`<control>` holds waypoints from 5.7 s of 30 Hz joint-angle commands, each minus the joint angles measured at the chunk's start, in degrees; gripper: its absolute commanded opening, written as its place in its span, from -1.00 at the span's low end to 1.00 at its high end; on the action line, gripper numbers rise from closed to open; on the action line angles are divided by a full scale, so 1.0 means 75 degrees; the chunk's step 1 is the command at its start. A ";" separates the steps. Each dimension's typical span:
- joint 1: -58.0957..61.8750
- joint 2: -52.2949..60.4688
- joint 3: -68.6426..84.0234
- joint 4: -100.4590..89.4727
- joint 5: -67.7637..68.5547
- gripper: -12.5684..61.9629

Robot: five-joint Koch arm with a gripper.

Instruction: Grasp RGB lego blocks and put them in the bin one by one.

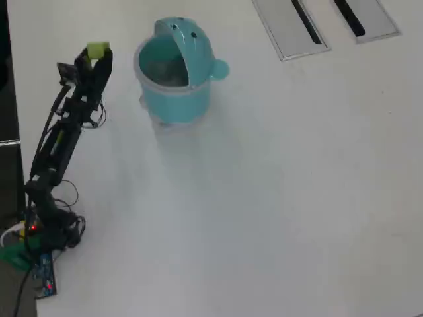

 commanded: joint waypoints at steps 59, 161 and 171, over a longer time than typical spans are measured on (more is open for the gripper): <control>0.0176 -0.6633 -1.1777 0.5098 0.0469 0.18; -0.5332 -0.4289 -0.5332 1.0687 0.1441 0.04; -0.5180 -0.3398 -0.1875 0.8109 0.2191 0.04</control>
